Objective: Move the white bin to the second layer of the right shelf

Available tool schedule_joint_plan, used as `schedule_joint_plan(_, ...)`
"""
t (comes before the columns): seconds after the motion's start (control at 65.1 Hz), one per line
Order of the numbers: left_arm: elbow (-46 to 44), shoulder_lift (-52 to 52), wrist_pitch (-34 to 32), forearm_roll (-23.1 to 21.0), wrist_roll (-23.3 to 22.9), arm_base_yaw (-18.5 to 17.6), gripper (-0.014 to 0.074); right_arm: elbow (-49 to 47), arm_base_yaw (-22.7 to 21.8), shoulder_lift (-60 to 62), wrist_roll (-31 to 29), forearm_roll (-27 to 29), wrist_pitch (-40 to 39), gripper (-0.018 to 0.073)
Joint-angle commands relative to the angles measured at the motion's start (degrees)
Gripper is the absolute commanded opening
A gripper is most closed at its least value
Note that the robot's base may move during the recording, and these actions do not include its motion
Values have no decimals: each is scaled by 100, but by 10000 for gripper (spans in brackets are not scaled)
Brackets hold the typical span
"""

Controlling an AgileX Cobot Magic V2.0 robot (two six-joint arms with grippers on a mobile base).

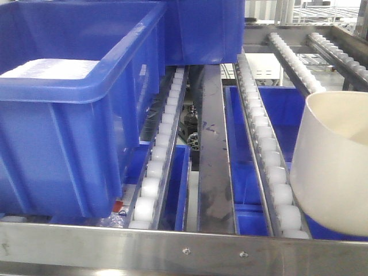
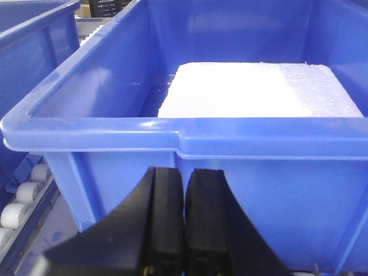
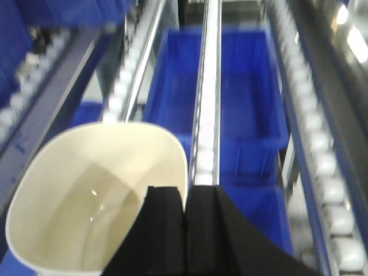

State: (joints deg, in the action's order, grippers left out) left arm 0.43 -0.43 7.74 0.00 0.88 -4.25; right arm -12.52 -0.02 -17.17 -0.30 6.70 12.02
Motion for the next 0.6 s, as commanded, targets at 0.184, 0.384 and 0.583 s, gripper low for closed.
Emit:
schedule_joint_plan(0.184, 211, -92, -498, 0, -17, -33, 85, -111, -3, 212, -26, -81, -562, 56)
schedule_joint_plan(0.384, 211, -92, -498, 0, -17, -33, 85, -111, -3, 212, -26, -81, -562, 56)
schedule_joint_plan(0.583, 211, -92, -498, 0, -17, -33, 85, 45, -3, 339, -455, -171, -670, 56)
